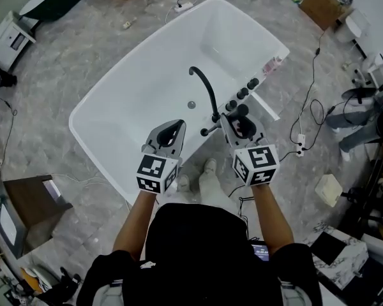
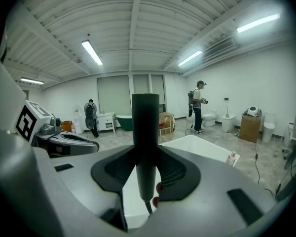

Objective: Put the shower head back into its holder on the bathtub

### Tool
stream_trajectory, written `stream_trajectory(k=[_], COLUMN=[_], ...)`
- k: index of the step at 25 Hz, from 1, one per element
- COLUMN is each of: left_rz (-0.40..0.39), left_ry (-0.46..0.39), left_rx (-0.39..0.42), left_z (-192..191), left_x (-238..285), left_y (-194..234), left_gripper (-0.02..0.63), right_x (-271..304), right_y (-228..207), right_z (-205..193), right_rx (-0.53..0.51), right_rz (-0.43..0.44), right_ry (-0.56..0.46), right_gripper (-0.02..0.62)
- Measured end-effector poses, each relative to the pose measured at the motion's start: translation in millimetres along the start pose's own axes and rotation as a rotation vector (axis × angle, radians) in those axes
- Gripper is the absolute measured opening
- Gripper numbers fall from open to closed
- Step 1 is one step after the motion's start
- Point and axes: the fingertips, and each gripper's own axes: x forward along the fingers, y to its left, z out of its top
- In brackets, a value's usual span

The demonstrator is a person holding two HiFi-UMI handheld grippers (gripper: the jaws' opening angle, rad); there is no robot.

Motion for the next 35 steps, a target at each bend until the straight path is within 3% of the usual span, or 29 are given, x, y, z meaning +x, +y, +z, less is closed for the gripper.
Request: stream_trajectory(k=[16,25,35], left_rz=[0.1,0.1,0.106], left_ry=[0.126,0.178,0.257], left_rx=[-0.127,-0.199,-0.226], left_z=[-79,-124,-184], left_x=[58,62,72], left_y=[38,39,38], left_gripper=[0.012,0.012,0.012], right_x=[80,99,119], right_y=[-19,-12,-16], right_z=[-103,-169,-236], right_rx=[-0.005,-0.021,-0.032], right_rz=[0.123,0.148,0.145], right_ry=[0.23,0.323,0.403], right_gripper=[0.146,0.146,0.146])
